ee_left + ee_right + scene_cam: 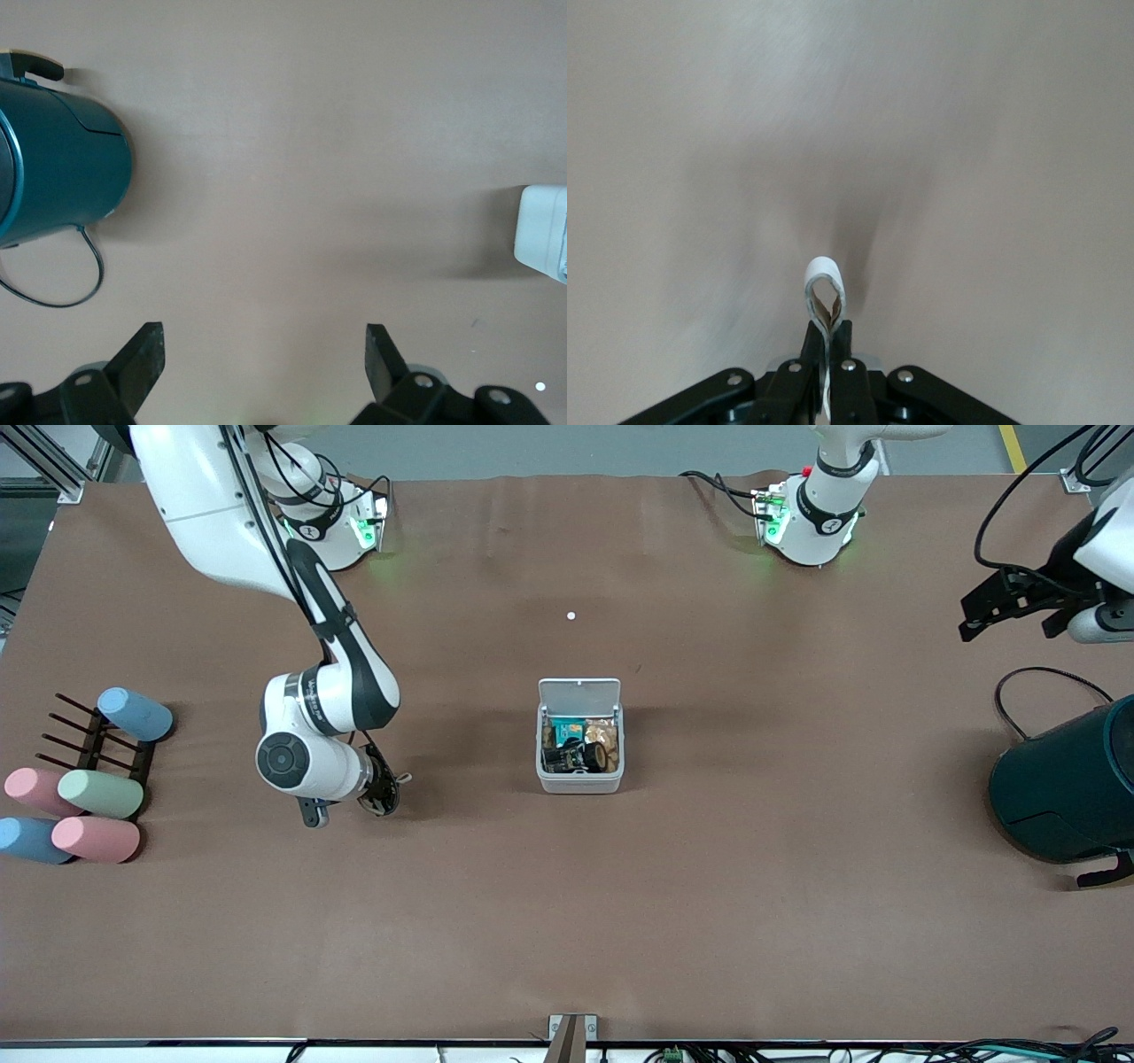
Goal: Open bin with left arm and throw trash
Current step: 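Carry the white paper over the bin with the right gripper and release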
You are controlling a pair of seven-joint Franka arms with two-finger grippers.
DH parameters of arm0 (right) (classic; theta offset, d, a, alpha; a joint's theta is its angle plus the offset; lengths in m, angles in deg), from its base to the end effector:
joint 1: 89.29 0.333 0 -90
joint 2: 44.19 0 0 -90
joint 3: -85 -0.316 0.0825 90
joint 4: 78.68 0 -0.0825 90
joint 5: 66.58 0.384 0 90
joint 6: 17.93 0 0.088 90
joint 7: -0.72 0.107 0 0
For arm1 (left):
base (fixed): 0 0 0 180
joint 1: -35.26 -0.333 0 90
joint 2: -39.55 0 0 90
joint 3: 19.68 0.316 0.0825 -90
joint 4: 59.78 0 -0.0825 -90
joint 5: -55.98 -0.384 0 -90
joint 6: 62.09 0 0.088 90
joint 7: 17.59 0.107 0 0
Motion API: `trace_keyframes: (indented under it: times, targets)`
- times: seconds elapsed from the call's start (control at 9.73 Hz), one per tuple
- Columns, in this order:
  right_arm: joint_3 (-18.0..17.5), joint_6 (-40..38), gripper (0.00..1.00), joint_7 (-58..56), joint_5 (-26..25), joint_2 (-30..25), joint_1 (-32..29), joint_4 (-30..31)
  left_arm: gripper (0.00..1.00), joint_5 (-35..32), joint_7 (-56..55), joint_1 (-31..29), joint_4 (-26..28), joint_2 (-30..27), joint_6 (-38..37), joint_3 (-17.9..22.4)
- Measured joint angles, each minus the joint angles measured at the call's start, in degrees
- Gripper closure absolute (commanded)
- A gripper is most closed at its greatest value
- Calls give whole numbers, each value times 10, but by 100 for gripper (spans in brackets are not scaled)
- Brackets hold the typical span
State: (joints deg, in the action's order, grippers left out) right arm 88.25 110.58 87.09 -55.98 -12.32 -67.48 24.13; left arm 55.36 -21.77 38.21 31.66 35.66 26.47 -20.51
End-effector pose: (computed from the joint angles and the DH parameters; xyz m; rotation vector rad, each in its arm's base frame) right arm 0.6083 0.2125 0.2313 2.4804 -1.8848 -0.2337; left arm 0.5298 -0.0341 0.6473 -3.1309 -0.0115 -0.0288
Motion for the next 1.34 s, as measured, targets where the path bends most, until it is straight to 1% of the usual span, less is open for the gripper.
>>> trace_keyframes:
  times: [0.21, 0.41, 0.51, 0.62, 0.92, 1.34]
  targets:
    - [-1, 1, 100, 94, 0, -13, 55, -49, 0, 0, 2, -3, -40, 31, -14, 0]
    - [-2, 1, 100, 168, 0, -15, 100, -112, 0, 0, 5, -16, -55, 45, -23, 0]
    - [-2, 0, 100, 197, 0, -16, 120, -134, 0, 0, 11, -25, -57, 46, -24, 0]
    - [-3, 0, 100, 218, 0, -16, 138, -145, 0, 0, 13, -29, -58, 46, -24, 0]
    - [-3, 1, 98, 243, 0, -7, 186, -147, 0, 0, 14, -28, -59, 47, -21, -2]
    - [-3, 2, 97, 245, 0, 24, 207, -165, 0, 1, 13, -29, -60, 47, -21, -2]
